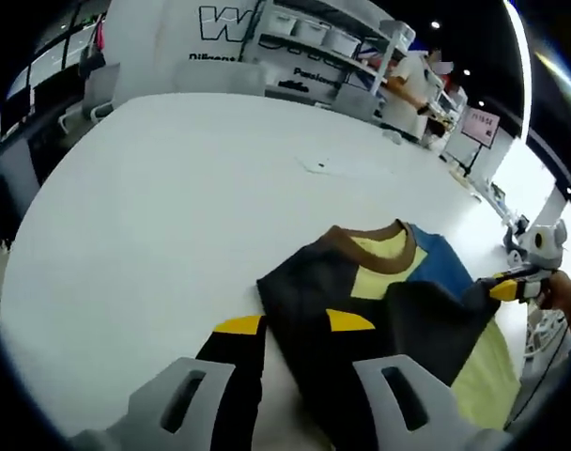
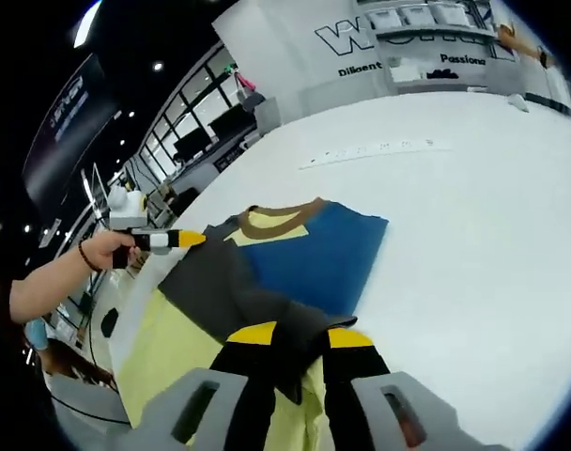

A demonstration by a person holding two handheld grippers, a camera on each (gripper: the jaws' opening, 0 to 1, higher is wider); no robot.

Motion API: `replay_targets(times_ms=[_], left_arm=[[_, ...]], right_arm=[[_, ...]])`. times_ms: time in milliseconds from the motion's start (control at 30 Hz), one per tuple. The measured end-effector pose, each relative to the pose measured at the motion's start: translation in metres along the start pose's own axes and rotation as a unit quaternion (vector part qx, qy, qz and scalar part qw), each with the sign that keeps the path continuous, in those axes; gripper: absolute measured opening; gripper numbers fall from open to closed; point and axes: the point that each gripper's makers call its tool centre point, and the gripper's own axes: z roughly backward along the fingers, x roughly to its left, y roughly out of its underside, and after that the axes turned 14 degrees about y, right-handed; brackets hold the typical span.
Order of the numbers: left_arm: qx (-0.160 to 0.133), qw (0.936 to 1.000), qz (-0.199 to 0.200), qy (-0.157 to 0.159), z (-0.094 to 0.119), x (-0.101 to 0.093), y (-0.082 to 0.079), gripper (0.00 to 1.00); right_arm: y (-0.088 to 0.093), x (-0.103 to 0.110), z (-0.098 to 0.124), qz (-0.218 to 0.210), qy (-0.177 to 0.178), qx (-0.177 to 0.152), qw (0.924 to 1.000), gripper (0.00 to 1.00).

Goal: Fold the garment on the visible template until the final outline fits inside the template.

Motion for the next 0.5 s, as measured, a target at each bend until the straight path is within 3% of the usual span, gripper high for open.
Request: replay_targets(times_ms=[167,267,333,500], left_arm=[[-0.001,1.0,-0.001,-0.004,-0.001,-0.001,-0.001,0.1],[-0.002,1.0,-0.002,-0.007,-0.001,-0.001,-0.001,0.05],[-0.003,0.9999,-0.008,-0.011,-0.002,0.0,0.0,0.01],[-0.011,0.9999,-0.007,-0.008,0.001,0.002,-0.002,0.0]], right_arm=[[-0.01,-0.003,-0.005,-0.085,-0.012,-0.009,0.9962,0.11],[-0.01,-0.005,-0.007,-0.094,-0.009,-0.004,0.9955,0.08],[-0.011,-0.007,-0.011,-0.115,-0.011,0.001,0.9933,0.0],[-0.014,-0.009,-0.015,-0.106,-0.011,-0.003,0.9943,0.0]])
